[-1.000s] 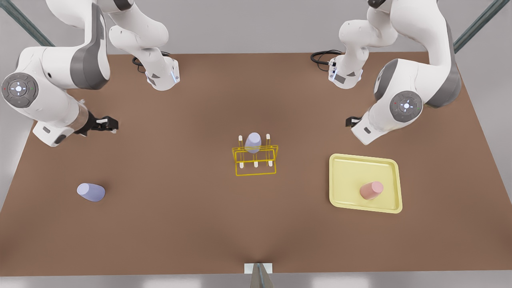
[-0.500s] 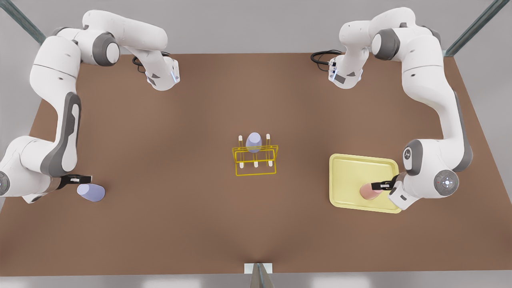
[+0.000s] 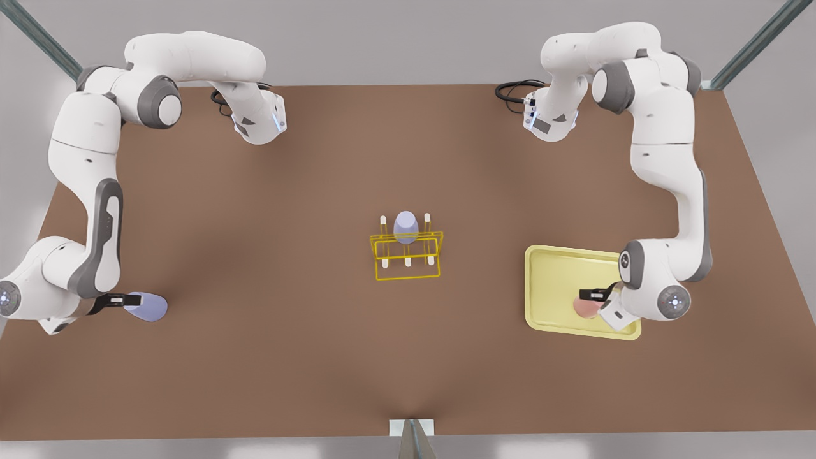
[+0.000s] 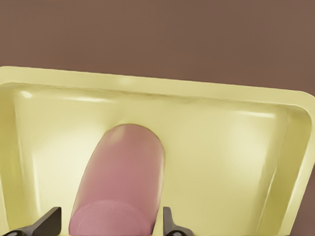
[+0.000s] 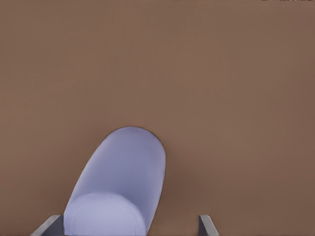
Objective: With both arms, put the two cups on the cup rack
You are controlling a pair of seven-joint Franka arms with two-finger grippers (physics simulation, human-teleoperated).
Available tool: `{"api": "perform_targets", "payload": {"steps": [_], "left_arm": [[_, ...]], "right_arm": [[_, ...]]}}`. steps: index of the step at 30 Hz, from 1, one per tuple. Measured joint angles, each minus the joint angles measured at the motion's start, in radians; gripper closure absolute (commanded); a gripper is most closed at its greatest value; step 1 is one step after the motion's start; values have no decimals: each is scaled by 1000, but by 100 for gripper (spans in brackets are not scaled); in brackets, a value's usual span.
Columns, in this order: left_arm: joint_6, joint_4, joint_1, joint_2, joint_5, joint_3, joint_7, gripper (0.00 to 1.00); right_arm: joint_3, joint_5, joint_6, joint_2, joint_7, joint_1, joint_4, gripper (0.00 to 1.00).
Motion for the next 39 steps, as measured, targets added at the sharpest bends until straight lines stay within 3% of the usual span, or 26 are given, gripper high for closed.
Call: {"api": "perform_targets", "payload": {"steps": [2, 4, 16, 22, 24, 25, 26, 29, 33, 39], "left_arm": [[18, -3, -1, 12, 0, 0, 10, 0], [32, -5, -7, 18, 0, 0, 18, 22], [61, -4, -16, 25, 3, 1, 44, 21], [30, -7, -40, -35, 4, -2, 33, 21], [-19, 38, -57, -51, 6, -49, 10, 21], [-51, 79, -61, -55, 7, -99, -10, 21], [-84, 123, -77, -58, 11, -149, -35, 21], [-161, 250, -208, -59, 26, -250, -139, 21], [-210, 312, -268, -50, 32, -361, -297, 21], [-235, 330, -309, -30, -2, -412, -496, 21]], "right_arm": [[2, 0, 21, 0, -20, 1, -13, 0], [4, 0, 44, -1, -37, 5, -34, 0], [7, -5, 135, -7, -108, 10, -126, 0], [7, -4, 161, -4, -129, 9, -150, 0], [7, -3, 167, -4, -135, 8, -150, 1], [7, -2, 169, -4, -138, 8, -150, 16], [7, -1, 171, -4, -140, 8, -150, 21], [8, 0, 177, -3, -147, 10, -142, 21], [27, 0, 193, -8, -148, 9, -134, 21], [199, 61, 176, -65, -134, 37, -144, 21]]}}
